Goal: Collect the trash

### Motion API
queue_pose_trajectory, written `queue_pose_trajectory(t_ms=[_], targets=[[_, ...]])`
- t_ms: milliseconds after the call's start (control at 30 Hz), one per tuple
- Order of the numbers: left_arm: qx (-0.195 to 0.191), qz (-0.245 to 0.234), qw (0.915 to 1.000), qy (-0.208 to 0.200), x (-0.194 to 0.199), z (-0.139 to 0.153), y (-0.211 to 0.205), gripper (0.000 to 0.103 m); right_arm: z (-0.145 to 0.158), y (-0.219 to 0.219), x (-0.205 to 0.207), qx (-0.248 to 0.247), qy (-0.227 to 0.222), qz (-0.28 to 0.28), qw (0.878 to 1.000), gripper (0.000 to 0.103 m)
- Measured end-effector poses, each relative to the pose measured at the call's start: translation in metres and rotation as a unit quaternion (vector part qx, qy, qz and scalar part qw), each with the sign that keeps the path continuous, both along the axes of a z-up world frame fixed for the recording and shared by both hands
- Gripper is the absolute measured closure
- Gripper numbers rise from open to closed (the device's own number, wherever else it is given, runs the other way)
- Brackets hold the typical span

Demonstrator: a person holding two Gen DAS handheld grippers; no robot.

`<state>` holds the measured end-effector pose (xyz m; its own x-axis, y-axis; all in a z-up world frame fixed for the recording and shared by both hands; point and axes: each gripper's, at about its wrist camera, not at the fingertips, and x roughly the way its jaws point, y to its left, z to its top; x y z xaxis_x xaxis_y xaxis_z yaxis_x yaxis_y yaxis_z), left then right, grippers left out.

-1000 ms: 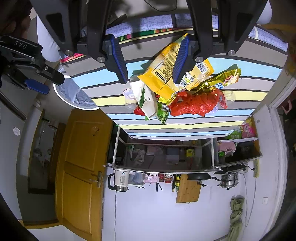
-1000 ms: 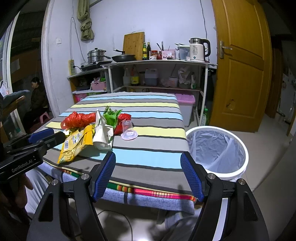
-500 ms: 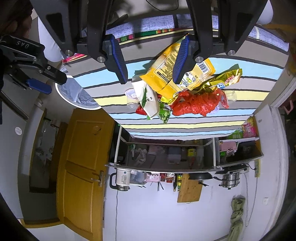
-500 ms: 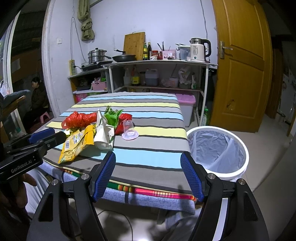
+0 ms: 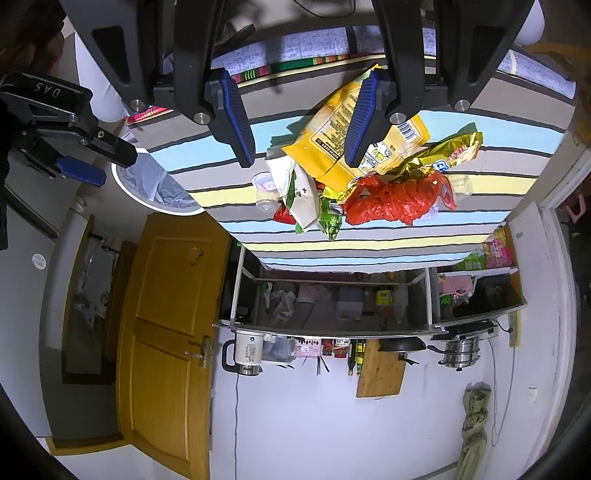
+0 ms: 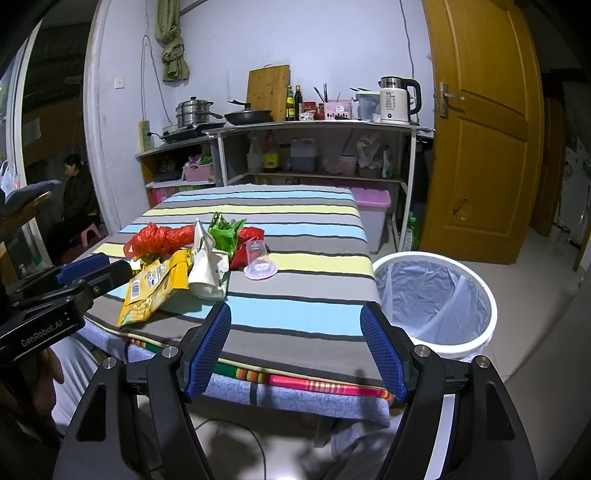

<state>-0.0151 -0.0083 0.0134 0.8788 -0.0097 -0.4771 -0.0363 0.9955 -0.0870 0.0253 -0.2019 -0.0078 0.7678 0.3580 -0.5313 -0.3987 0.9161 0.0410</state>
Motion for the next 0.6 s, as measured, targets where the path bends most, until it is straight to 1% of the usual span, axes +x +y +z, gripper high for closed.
queue_pose_trajectory(t_ms=[300, 600], targets=[[0.005, 0.005, 1.0, -0.001, -0.0023, 0.0001, 0.0009, 0.053, -0.0002, -0.0001, 0.0, 0.0, 0.001, 0.001, 1.0, 0.03], [0.006, 0.0, 1.0, 0.004, -0.0012, -0.0018, 0.0004, 0.053, -0.0005, -0.0004, -0.0008, 0.001, 0.001, 0.002, 1.0, 0.03]])
